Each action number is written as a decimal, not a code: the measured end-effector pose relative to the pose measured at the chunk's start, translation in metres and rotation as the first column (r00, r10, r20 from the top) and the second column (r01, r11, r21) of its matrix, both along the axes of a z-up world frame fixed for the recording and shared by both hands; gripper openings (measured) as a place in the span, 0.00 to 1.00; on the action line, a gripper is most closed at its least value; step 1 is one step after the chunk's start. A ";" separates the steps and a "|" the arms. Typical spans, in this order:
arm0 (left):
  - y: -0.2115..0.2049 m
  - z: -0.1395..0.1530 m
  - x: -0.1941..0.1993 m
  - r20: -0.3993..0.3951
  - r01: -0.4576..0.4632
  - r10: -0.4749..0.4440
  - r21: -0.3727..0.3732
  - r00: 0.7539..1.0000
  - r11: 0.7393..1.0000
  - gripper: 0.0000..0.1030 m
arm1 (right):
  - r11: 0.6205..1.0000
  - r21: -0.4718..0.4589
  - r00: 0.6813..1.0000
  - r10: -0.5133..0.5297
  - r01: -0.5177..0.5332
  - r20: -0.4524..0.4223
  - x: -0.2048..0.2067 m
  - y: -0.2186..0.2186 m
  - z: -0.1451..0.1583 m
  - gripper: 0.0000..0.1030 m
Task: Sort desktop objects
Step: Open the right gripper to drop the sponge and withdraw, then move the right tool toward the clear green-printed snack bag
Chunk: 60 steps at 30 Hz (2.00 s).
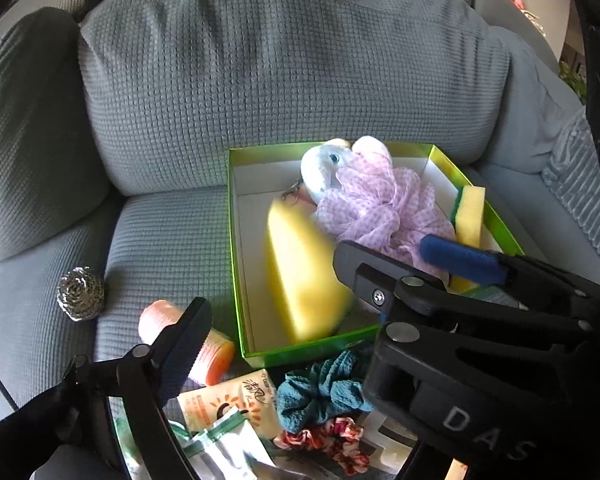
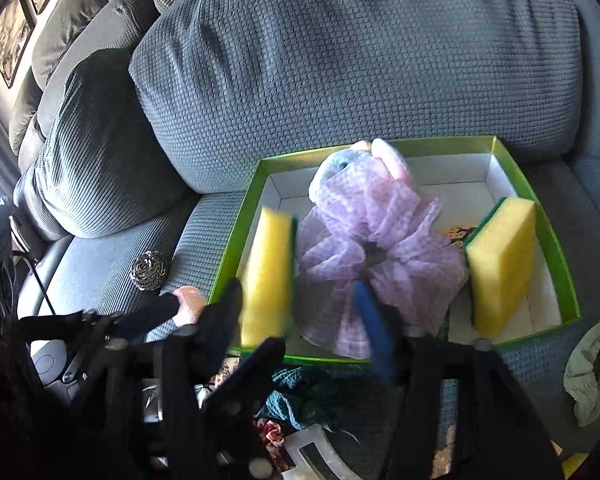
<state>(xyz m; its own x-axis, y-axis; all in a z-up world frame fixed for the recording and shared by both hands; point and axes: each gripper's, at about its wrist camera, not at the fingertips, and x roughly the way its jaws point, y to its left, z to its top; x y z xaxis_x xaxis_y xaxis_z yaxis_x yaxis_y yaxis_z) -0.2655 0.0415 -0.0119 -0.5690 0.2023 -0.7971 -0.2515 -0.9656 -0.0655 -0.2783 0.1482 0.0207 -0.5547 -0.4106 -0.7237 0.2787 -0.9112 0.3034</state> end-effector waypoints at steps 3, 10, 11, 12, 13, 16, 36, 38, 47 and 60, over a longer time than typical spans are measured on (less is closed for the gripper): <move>-0.004 0.005 0.002 0.003 0.006 -0.006 -0.002 1.000 1.000 0.85 | 1.000 -0.005 1.000 -0.018 0.017 -0.026 0.006 0.007 0.012 0.76; -0.025 0.010 0.009 0.039 -0.047 0.044 0.075 0.998 0.996 0.89 | 1.000 -0.005 0.997 -0.024 0.024 -0.071 0.019 0.013 0.031 0.89; -0.026 0.011 0.010 0.040 -0.053 0.050 0.080 0.998 0.995 0.89 | 1.000 -0.005 0.998 -0.022 0.021 -0.067 0.020 0.013 0.032 0.90; -0.027 0.011 0.012 0.041 -0.057 0.054 0.082 0.998 0.995 0.89 | 1.000 -0.007 0.998 -0.018 0.017 -0.063 0.022 0.014 0.033 0.90; -0.029 0.011 0.013 0.042 -0.062 0.058 0.083 0.997 0.995 0.89 | 1.000 -0.006 0.998 -0.016 0.016 -0.064 0.024 0.014 0.034 0.91; -0.031 0.013 0.018 0.036 -0.080 0.078 0.065 0.996 0.995 0.89 | 1.000 0.006 0.998 -0.015 0.015 -0.064 0.026 0.013 0.034 0.93; -0.047 0.025 0.055 -0.039 -0.131 0.131 0.007 0.991 0.991 0.99 | 0.993 0.104 0.997 -0.042 0.049 -0.065 0.062 0.013 0.027 1.00; -0.051 0.023 0.058 -0.027 -0.142 0.142 0.011 0.989 0.990 0.99 | 0.995 0.095 0.998 -0.025 0.031 -0.059 0.069 0.012 0.027 1.00; -0.062 0.017 0.077 0.002 -0.147 0.147 0.012 0.989 0.989 0.99 | 0.996 0.089 0.999 0.008 -0.003 -0.054 0.083 0.007 0.029 1.00; -0.062 0.010 0.102 -0.001 -0.158 0.158 -0.010 0.987 0.987 0.99 | 0.993 0.102 0.998 0.060 -0.057 -0.025 0.103 -0.005 0.021 1.00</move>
<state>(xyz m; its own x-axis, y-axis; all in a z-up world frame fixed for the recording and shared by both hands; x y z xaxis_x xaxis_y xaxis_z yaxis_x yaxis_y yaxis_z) -0.1640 -0.0201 -0.0020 -0.5935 0.1020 -0.7984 -0.0957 -0.9938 -0.0558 -0.1756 0.1435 0.0416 -0.5522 -0.3688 -0.7477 0.3398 -0.9185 0.2021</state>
